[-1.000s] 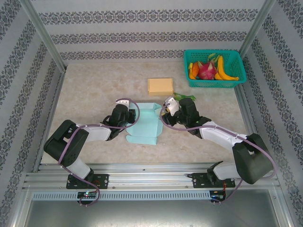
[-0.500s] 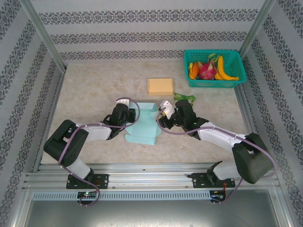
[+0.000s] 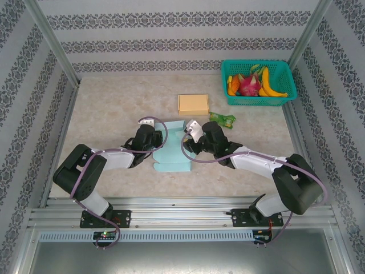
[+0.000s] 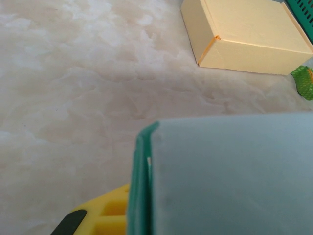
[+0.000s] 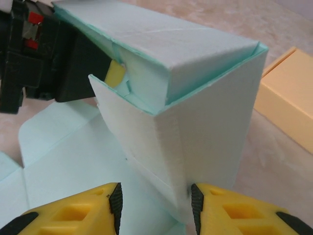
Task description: Fold the paper box
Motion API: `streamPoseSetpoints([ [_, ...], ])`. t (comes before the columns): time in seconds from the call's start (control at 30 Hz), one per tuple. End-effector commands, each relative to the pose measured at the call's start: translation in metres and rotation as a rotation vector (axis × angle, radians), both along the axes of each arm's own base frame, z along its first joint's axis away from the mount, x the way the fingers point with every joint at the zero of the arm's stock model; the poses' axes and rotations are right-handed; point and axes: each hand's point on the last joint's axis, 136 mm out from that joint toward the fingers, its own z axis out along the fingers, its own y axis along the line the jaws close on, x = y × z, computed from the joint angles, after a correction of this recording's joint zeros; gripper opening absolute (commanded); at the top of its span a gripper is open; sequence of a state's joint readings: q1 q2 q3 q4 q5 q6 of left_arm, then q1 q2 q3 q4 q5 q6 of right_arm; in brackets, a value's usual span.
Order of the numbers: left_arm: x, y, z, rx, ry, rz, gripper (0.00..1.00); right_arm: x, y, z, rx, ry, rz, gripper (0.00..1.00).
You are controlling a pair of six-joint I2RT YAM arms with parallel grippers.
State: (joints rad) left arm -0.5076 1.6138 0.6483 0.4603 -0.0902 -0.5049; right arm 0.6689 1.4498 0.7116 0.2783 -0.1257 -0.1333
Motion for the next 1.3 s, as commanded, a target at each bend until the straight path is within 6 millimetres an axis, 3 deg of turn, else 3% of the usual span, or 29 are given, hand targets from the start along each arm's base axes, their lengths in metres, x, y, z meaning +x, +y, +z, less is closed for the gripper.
streamPoseSetpoints([
  [0.0,0.006,-0.014,0.009,-0.065,0.015,-0.001,0.00,0.021,0.009,0.024,0.047,-0.098,-0.073,0.43],
  [0.47,-0.010,-0.022,0.004,-0.068,0.121,-0.034,0.00,0.060,0.006,0.026,-0.012,-0.254,-0.153,0.42],
  [0.7,-0.015,0.004,0.000,-0.018,0.205,0.122,0.00,0.073,-0.002,0.026,-0.039,-0.283,-0.207,0.41],
  [0.87,-0.018,0.021,-0.005,-0.008,0.267,0.274,0.00,0.091,-0.027,0.018,-0.125,-0.313,-0.379,0.41],
  [1.03,-0.024,0.041,-0.010,0.023,0.280,0.406,0.00,0.105,-0.068,0.016,-0.223,-0.347,-0.615,0.39],
  [1.17,-0.028,0.046,-0.008,0.042,0.292,0.460,0.00,0.111,-0.086,0.012,-0.241,-0.331,-0.721,0.31],
  [1.27,-0.030,0.051,-0.005,0.073,0.302,0.516,0.00,0.111,-0.098,0.015,-0.291,-0.364,-0.833,0.30],
])
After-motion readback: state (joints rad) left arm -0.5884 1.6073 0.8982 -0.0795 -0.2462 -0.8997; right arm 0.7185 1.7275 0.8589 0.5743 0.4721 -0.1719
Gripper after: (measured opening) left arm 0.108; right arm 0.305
